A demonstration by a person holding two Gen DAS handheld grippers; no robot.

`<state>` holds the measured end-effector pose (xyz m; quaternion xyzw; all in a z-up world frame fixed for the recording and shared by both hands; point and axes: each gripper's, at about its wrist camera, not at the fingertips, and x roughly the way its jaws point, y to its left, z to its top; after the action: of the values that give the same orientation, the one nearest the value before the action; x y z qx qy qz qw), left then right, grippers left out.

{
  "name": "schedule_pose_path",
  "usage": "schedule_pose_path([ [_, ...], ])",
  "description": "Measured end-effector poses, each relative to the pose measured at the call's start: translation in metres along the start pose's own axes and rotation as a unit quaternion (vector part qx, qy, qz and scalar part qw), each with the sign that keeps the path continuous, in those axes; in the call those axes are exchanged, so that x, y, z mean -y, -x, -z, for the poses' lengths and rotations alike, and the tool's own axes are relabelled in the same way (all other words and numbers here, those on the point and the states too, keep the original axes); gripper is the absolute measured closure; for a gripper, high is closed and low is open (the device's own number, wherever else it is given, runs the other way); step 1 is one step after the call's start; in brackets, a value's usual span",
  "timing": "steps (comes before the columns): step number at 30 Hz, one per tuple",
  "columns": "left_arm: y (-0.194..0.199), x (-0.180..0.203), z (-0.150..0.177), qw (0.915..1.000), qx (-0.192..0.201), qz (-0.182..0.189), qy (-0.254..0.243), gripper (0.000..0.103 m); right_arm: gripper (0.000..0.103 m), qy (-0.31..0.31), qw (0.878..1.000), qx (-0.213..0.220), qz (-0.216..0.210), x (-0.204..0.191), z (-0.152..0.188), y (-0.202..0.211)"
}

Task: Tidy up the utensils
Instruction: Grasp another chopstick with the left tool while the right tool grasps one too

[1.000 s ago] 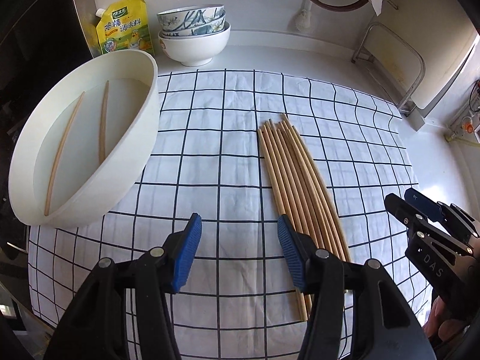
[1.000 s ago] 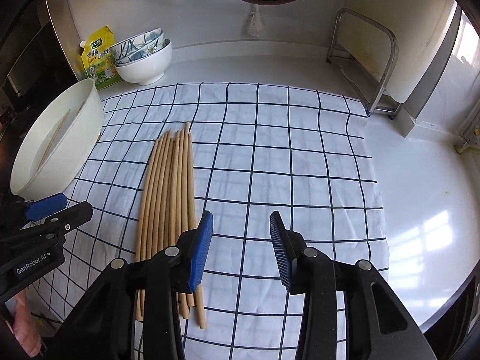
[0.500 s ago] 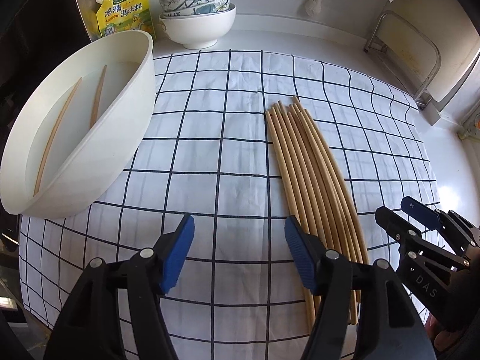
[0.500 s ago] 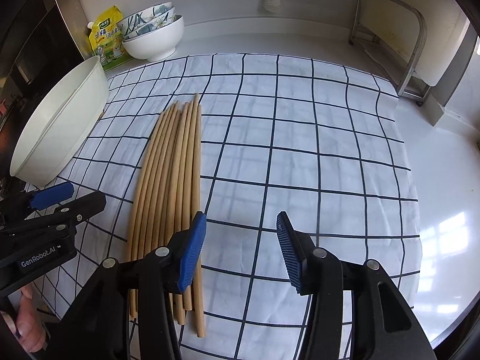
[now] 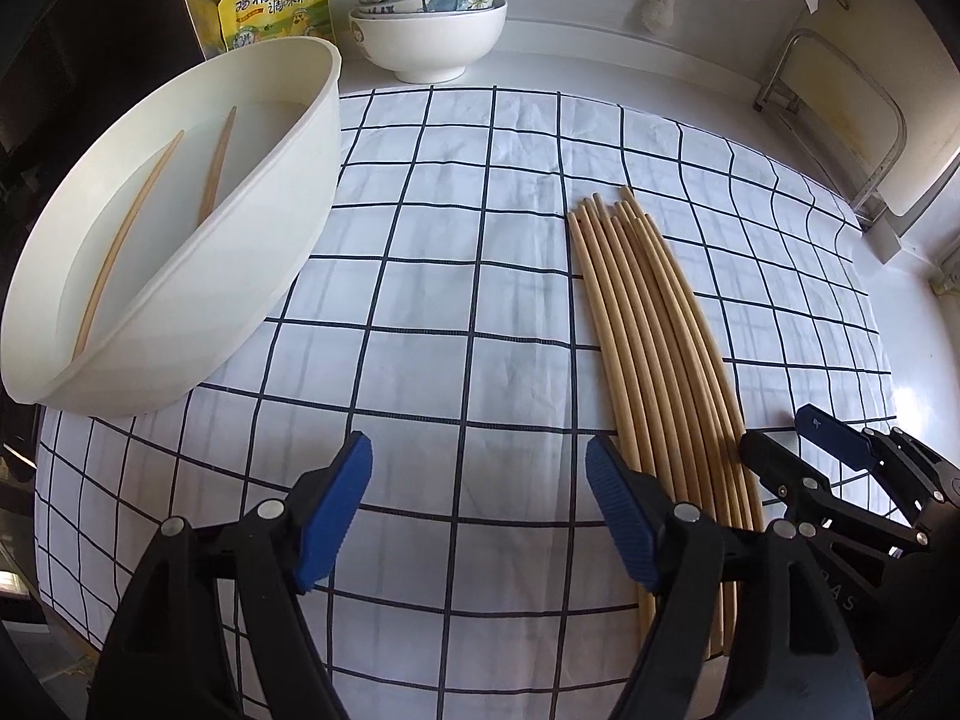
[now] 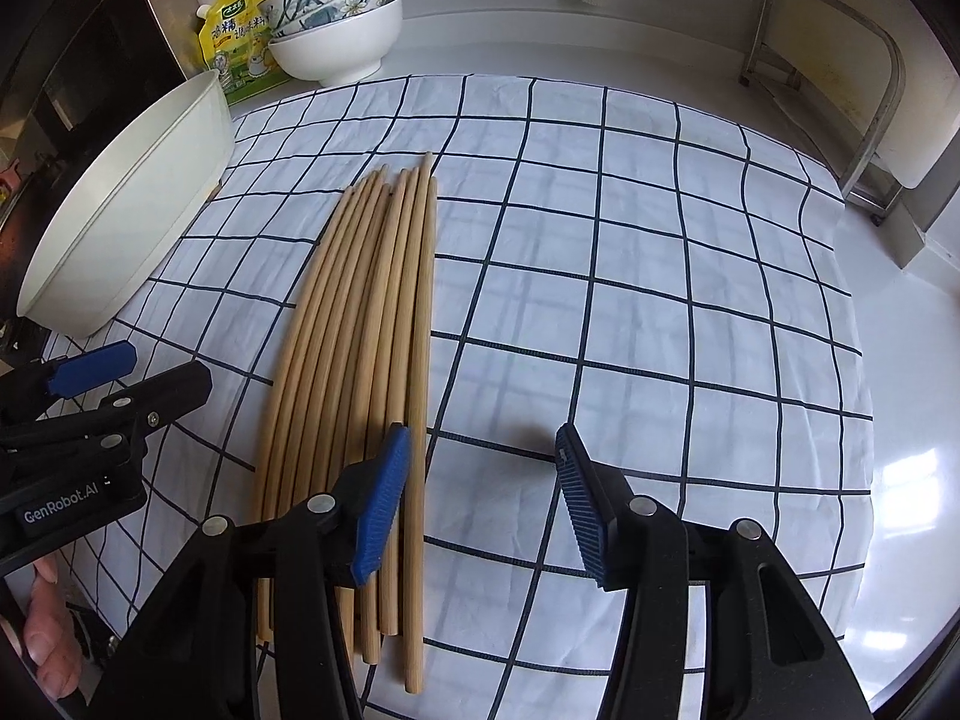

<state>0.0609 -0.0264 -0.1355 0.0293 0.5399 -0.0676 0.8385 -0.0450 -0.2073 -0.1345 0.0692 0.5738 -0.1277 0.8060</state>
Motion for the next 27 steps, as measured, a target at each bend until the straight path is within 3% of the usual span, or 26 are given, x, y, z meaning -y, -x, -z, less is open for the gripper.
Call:
schedule_pose_path([
  [27, -0.015, 0.019, 0.002, 0.9998, -0.011, 0.014, 0.000, 0.026, 0.054, -0.011, 1.000, 0.014, 0.014, 0.029, 0.001, 0.007],
])
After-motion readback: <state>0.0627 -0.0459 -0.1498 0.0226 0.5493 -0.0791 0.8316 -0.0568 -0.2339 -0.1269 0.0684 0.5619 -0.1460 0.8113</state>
